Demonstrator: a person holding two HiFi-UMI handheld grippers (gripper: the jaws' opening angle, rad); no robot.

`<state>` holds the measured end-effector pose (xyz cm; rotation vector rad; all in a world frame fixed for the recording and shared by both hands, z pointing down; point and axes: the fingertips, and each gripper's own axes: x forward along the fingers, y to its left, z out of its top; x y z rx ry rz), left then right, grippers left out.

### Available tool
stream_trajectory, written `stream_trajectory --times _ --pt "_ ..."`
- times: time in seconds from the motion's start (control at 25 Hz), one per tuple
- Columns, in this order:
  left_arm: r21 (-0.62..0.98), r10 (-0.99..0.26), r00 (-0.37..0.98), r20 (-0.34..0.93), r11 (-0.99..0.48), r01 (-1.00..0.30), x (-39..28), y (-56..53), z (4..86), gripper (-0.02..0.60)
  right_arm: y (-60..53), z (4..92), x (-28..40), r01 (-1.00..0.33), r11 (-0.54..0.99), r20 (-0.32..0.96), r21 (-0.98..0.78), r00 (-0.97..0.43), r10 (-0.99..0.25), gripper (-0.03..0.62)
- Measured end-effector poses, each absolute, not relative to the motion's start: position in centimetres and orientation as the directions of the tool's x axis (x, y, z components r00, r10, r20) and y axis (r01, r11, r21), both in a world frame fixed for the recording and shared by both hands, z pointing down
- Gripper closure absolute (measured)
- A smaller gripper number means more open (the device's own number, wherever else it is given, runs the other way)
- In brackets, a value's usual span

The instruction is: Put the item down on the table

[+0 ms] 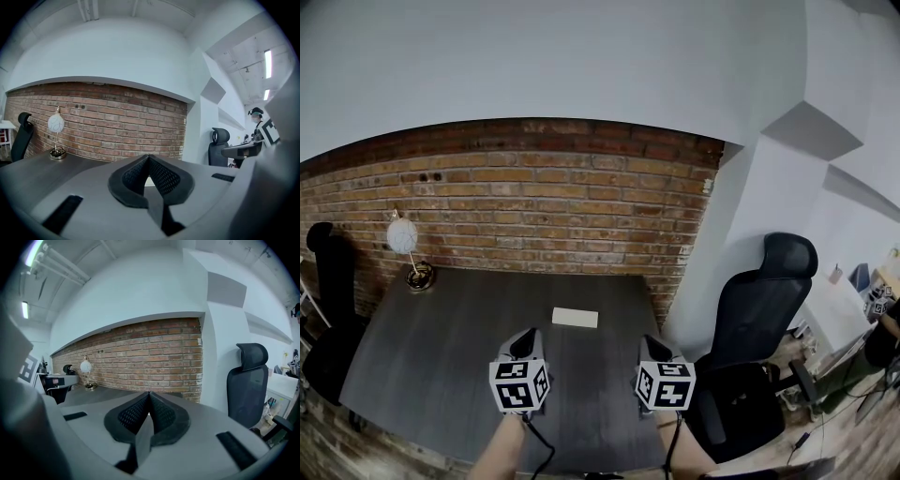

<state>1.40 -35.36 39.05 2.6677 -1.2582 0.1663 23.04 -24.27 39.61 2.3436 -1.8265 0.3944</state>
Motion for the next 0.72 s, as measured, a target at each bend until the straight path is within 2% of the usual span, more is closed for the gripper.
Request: stream_trajectory --times 0.72 --pt "0.128 -0.746 0.637 0.192 -0.625 -0.770 1.65 -35.63 39.83 0.565 -23.91 40.34 23.31 -0.964 -0.265 0.307 -0.036 0.242 -0.921 0.562"
